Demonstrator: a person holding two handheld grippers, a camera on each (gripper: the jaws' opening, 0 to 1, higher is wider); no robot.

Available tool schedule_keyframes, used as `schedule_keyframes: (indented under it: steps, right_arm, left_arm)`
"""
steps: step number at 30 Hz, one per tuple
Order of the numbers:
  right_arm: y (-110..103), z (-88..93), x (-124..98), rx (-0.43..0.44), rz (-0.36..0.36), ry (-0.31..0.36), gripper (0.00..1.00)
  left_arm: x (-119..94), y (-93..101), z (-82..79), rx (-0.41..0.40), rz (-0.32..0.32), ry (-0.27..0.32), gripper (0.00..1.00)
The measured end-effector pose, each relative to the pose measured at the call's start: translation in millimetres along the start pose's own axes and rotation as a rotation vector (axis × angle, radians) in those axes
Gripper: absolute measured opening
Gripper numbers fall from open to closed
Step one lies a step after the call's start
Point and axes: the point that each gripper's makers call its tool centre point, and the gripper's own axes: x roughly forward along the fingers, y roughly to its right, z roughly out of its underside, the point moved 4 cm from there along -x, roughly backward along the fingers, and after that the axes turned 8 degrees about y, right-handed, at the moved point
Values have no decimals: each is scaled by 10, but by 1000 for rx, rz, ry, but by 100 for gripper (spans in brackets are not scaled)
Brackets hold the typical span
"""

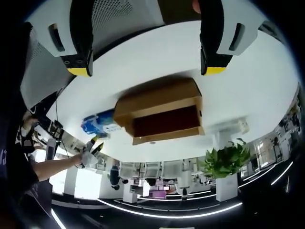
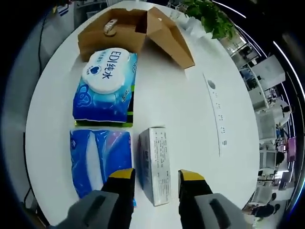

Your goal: Operate the shoe box by opening the lid, removing the specified soft item, and placing it in the target area until the item is outside and the box remains undamaged.

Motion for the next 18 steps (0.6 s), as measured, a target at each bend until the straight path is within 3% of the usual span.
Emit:
schedule_keyframes:
  steps: [18]
  right_arm:
    - [-135,-159,-211,150,51,61,52]
  left_arm:
    - [-24,-88,-43,6,14,38,93]
